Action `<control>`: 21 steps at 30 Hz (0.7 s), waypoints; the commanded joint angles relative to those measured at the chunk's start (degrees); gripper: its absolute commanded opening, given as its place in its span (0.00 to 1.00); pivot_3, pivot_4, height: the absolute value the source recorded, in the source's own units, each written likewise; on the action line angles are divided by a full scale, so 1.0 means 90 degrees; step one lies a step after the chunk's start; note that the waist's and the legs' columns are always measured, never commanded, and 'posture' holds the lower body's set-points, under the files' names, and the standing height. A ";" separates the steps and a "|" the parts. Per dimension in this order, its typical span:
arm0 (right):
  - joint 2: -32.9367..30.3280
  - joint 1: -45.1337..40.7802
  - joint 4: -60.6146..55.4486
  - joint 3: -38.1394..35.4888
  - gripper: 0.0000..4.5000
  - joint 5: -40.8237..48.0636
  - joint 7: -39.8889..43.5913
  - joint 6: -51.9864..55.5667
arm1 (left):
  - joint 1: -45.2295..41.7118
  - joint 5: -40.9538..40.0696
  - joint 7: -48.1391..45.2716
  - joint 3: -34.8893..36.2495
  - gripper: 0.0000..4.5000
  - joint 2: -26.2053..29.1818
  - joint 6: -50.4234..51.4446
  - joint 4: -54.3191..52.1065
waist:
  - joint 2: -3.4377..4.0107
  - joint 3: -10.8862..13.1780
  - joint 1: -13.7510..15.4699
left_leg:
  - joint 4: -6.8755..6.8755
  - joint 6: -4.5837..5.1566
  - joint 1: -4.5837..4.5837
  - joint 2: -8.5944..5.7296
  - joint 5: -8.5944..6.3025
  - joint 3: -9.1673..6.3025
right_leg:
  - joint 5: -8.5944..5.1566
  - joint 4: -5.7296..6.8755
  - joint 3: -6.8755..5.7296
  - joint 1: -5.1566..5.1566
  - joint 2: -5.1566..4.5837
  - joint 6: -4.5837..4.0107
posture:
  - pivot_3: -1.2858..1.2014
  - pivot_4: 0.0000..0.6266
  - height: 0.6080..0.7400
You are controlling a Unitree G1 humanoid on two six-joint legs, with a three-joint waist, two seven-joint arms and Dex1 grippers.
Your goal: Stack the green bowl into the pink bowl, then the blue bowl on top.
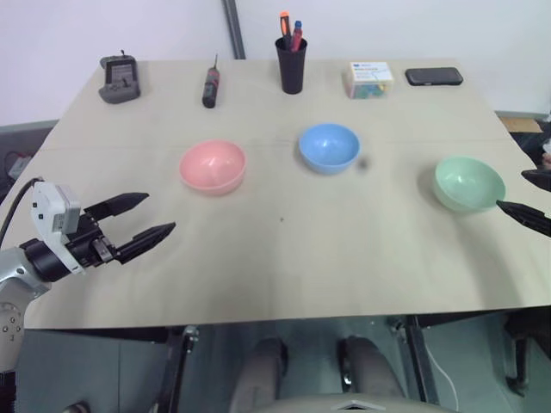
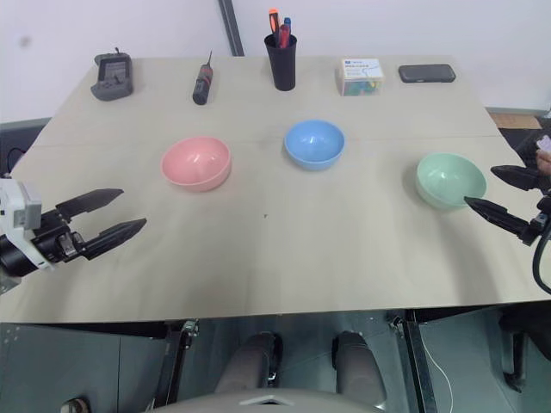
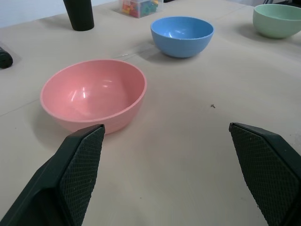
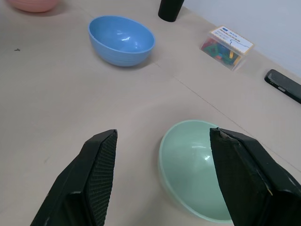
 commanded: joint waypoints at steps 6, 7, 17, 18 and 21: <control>0.0047 -0.0347 -0.0150 0.0137 0.73 -0.0055 -0.0089 0.0019 | -0.0467 0.0204 0.0079 -0.0152 1.00 -0.0197 -0.0135 -0.0135 | 0.0000 0.0000 0.0006 | -0.0001 0.0000 0.0003 -0.0001 0.0000 0.0002 | 0.0000 0.0002 0.0001 0.0000 0.0000 0.0000 | 0.52 0.24 1.00; 0.0051 -0.0394 -0.0149 0.0180 0.73 -0.0063 -0.0097 0.0023 | -0.0495 0.0251 0.0138 -0.0175 1.00 -0.0225 -0.0135 -0.0176 | 0.0000 0.0000 0.0003 | -0.0001 0.0000 0.0003 -0.0001 0.0000 0.0002 | 0.0000 0.0002 0.0001 0.0000 0.0000 0.0000 | 0.52 0.24 1.00; 0.0512 -0.1287 -0.0288 0.1399 0.73 0.0003 -0.0021 -0.0100 | -0.0900 0.2241 0.1877 -0.0995 1.00 -0.0406 -0.0532 -0.1064 | -0.0003 0.0001 0.0021 | -0.0001 0.0000 0.0002 -0.0002 0.0000 0.0000 | 0.0001 0.0002 0.0002 0.0000 0.0000 0.0001 | 0.52 0.24 1.00; 0.0620 -0.1448 -0.0243 0.1602 0.73 -0.0061 -0.0004 -0.0195 | -0.0963 0.2621 0.2182 -0.1140 1.00 -0.0352 -0.0437 -0.1183 | -0.0003 0.0001 0.0025 | -0.0001 0.0000 0.0002 -0.0003 0.0000 -0.0001 | 0.0002 0.0002 0.0002 -0.0001 0.0000 0.0001 | 0.52 0.24 1.00; 0.0954 -0.1958 -0.0270 0.2227 0.73 -0.0118 0.0015 -0.0278 | -0.1334 0.3321 0.2704 -0.1637 1.00 -0.0128 0.0240 -0.1473 | -0.0003 0.0002 0.0018 | -0.0001 0.0000 0.0001 -0.0005 0.0000 -0.0001 | 0.0002 0.0003 0.0005 -0.0003 0.0000 0.0002 | 0.52 0.24 1.00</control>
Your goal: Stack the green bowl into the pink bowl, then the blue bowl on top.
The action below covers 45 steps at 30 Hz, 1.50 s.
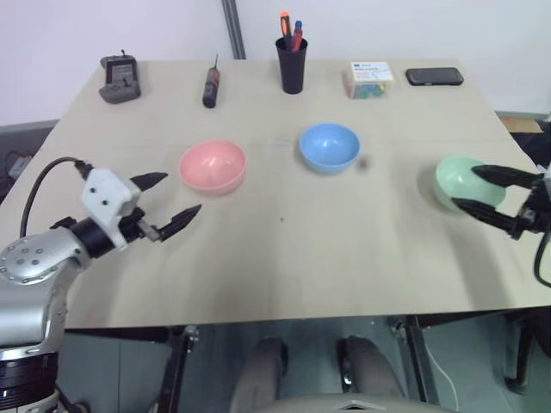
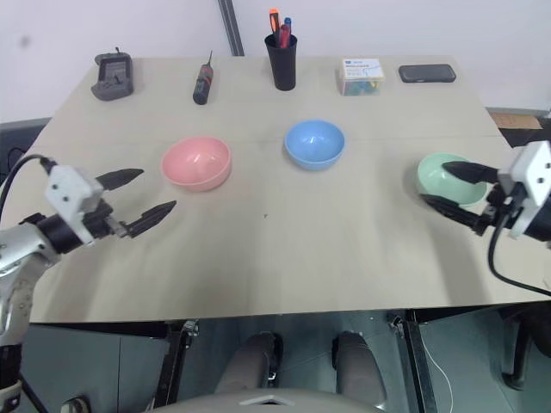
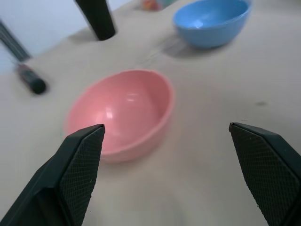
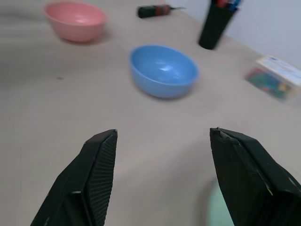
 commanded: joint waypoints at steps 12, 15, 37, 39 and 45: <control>0.1154 -0.1643 -0.0259 0.2081 0.73 -0.0557 0.0202 -0.0549 | -0.2510 0.2624 0.0079 -0.3376 1.00 0.1014 0.2563 -0.0238 | -0.0002 0.0010 -0.0022 | -0.0012 0.0000 -0.0020 -0.0008 0.0000 -0.0010 | 0.0000 -0.0001 -0.0012 -0.0019 0.0005 0.0000 | 0.52 0.24 1.00; 0.1183 -0.1658 -0.0237 0.2073 0.74 -0.0608 0.0181 -0.0589 | -0.2757 0.2779 -0.0040 -0.3700 0.85 0.0879 0.2329 0.0016 | -0.0003 0.0010 -0.0018 | -0.0013 -0.0001 -0.0016 -0.0008 0.0000 -0.0011 | -0.0001 0.0005 -0.0015 -0.0018 0.0005 0.0000 | 0.52 0.24 1.00; 0.1024 0.0022 -0.1432 0.0945 0.74 -0.0544 -0.0847 -0.0299 | -0.3107 0.1134 -0.2596 -0.4054 0.03 0.0173 0.1035 -0.0917 | -0.0004 0.0011 0.0051 | -0.0005 0.0000 -0.0014 -0.0009 0.0000 -0.0007 | 0.0000 0.0014 -0.0010 -0.0016 0.0001 0.0000 | 0.52 0.24 1.00; 0.1051 0.0105 -0.1499 0.0933 0.74 -0.0569 -0.0967 -0.0279 | -0.3168 0.1430 -0.2678 -0.4327 0.03 0.0161 0.0744 -0.0608 | -0.0004 0.0010 0.0054 | -0.0003 0.0000 -0.0007 -0.0008 0.0000 -0.0009 | 0.0000 0.0017 -0.0011 -0.0011 0.0005 0.0000 | 0.52 0.24 1.00; 0.1067 0.0268 -0.1459 0.0926 0.74 -0.0751 -0.1276 -0.0261 | -0.3441 0.1802 -0.2556 -0.4608 0.43 -0.0282 0.0317 0.0015 | -0.0006 0.0011 0.0076 | 0.0032 0.0001 -0.0012 -0.0010 0.0000 -0.0013 | 0.0000 0.0032 -0.0014 -0.0002 0.0007 0.0001 | 0.52 0.24 1.00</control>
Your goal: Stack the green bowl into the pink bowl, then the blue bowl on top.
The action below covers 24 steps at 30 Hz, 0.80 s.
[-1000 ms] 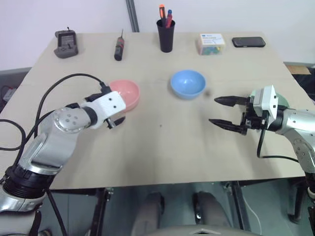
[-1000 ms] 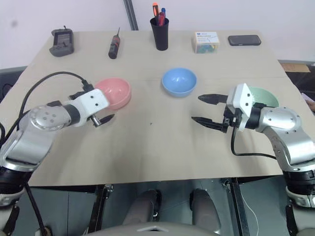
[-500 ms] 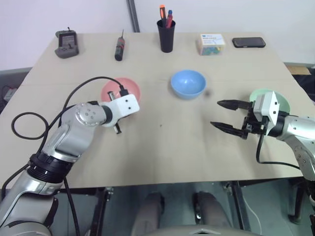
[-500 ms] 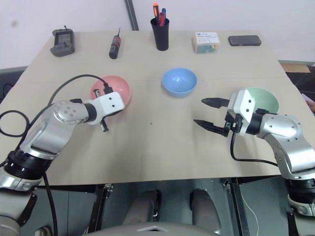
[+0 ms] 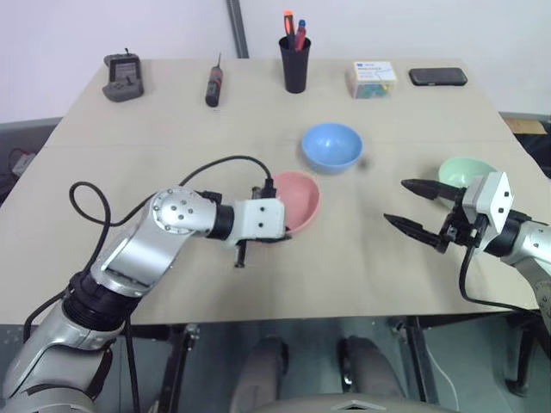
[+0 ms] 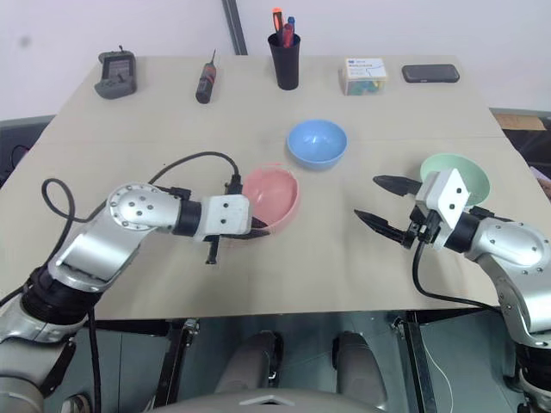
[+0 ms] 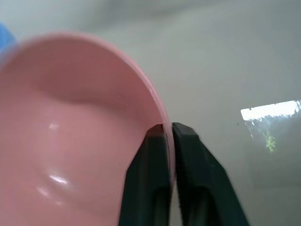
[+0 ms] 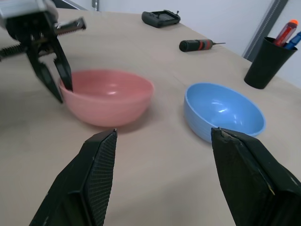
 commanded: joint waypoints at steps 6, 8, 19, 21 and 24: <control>-0.0191 -0.0025 0.0514 -0.0181 0.74 -0.1202 -0.1206 0.0441 | -0.0063 -0.0964 0.0232 0.1304 0.79 -0.0470 -0.0257 -0.0194 | -0.0001 0.0001 -0.0006 | 0.0004 0.0000 -0.0002 0.0001 0.0000 -0.0002 | 0.0000 0.0005 -0.0001 -0.0003 0.0000 0.0000 | 0.52 0.24 1.00; -0.0185 -0.0162 0.0785 -0.0140 0.74 -0.1615 -0.1619 0.0540 | 0.0354 -0.1507 0.0362 0.2007 0.79 -0.0653 -0.0555 -0.0299 | 0.0001 0.0000 -0.0030 | 0.0004 -0.0001 0.0000 0.0003 0.0000 0.0001 | 0.0000 0.0010 0.0002 -0.0006 -0.0001 -0.0001 | 0.52 0.24 1.00; -0.0071 -0.1718 0.3049 0.0623 0.63 -0.2181 -0.1671 0.1257 | 0.1746 -0.3479 -0.0152 0.3263 0.92 -0.0767 -0.0157 -0.0526 | 0.0003 -0.0001 -0.0083 | 0.0009 -0.0001 0.0012 -0.0001 0.0000 0.0009 | 0.0000 0.0032 0.0011 -0.0006 -0.0006 -0.0002 | 0.52 0.24 1.00; -0.0091 -0.1829 0.3229 0.0670 0.48 -0.2189 -0.1576 0.1276 | 0.1776 -0.3535 -0.0145 0.3274 1.00 -0.0697 -0.0140 -0.0540 | 0.0004 -0.0001 -0.0085 | 0.0009 -0.0001 0.0011 0.0000 0.0000 0.0008 | 0.0000 0.0032 0.0010 -0.0007 -0.0006 -0.0002 | 0.52 0.24 1.00; -0.0152 -0.1944 0.3478 0.0732 0.17 -0.2259 -0.1453 0.1189 | 0.1740 -0.3429 0.0226 0.3334 1.00 -0.0791 -0.0224 -0.0573 | 0.0003 -0.0001 -0.0089 | 0.0007 -0.0001 0.0009 -0.0001 0.0000 0.0008 | 0.0000 0.0027 0.0011 -0.0007 -0.0006 -0.0002 | 0.52 0.24 1.00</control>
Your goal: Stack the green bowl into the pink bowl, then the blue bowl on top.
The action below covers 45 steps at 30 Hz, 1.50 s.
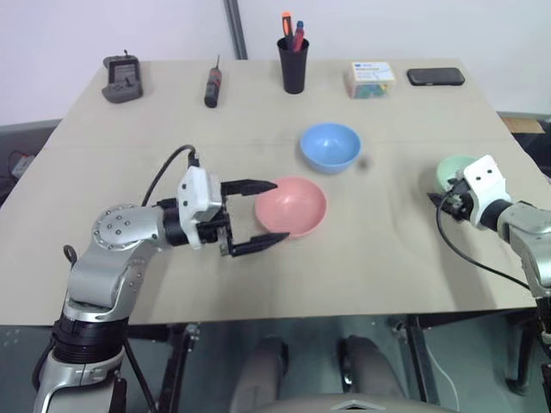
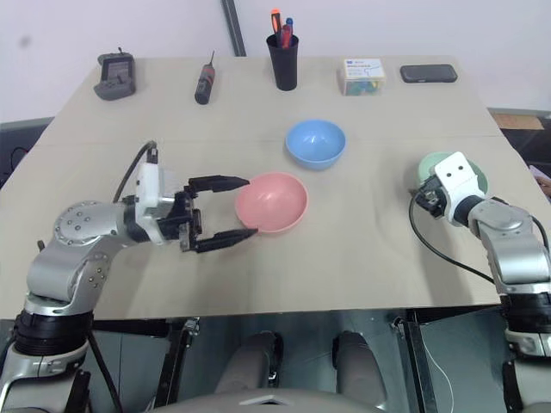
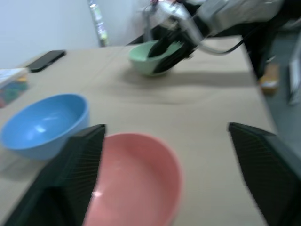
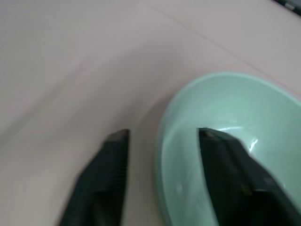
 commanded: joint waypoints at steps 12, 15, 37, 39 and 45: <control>0.0097 -0.0080 -0.2430 0.0053 0.01 0.1199 0.1580 -0.0686 | 0.0380 -0.0243 0.0645 0.0601 1.00 0.0063 -0.0085 -0.0113 | 0.0009 0.0004 -0.0097 | -0.0003 0.0000 0.0001 0.0008 0.0000 -0.0011 | 0.0000 0.0002 0.0007 -0.0006 0.0005 0.0000 | 0.52 0.24 1.00; 0.0704 -0.0446 -0.3335 0.0772 0.01 0.1650 0.1605 -0.0344 | 0.0909 -0.0113 0.0739 0.0953 1.00 0.0220 -0.0043 -0.0002 | 0.0005 0.0002 -0.0108 | -0.0008 0.0000 0.0004 0.0016 0.0000 -0.0027 | 0.0000 0.0000 0.0006 -0.0007 0.0011 0.0000 | 0.52 0.24 1.00; 0.2006 -0.2030 -0.1607 0.1538 0.89 0.0999 0.1977 -0.1171 | 0.1896 -0.0998 0.0780 0.2013 1.00 0.0326 0.0076 -0.0388 | -0.0002 0.0002 -0.0032 | -0.0016 -0.0003 0.0000 -0.0001 0.0000 -0.0044 | 0.0000 -0.0003 -0.0009 -0.0012 -0.0010 -0.0003 | 0.52 0.24 1.00; 0.1559 -0.2268 -0.1010 0.1408 0.89 0.0548 0.2162 -0.1849 | 0.1899 -0.1105 0.0801 0.1989 1.00 0.0338 0.0153 -0.0509 | -0.0001 0.0003 -0.0030 | -0.0016 -0.0003 0.0001 -0.0002 0.0000 -0.0043 | 0.0000 -0.0001 -0.0009 -0.0012 -0.0010 -0.0003 | 0.52 0.24 1.00; 0.0998 -0.3150 0.2293 0.2086 0.89 -0.1148 0.2163 -0.4664 | 0.1870 -0.1318 0.0800 0.2086 1.00 0.0462 0.0330 -0.0647 | -0.0004 0.0001 -0.0075 | -0.0016 -0.0002 0.0010 -0.0006 0.0000 -0.0008 | 0.0000 -0.0005 -0.0009 -0.0004 -0.0009 -0.0003 | 0.52 0.24 1.00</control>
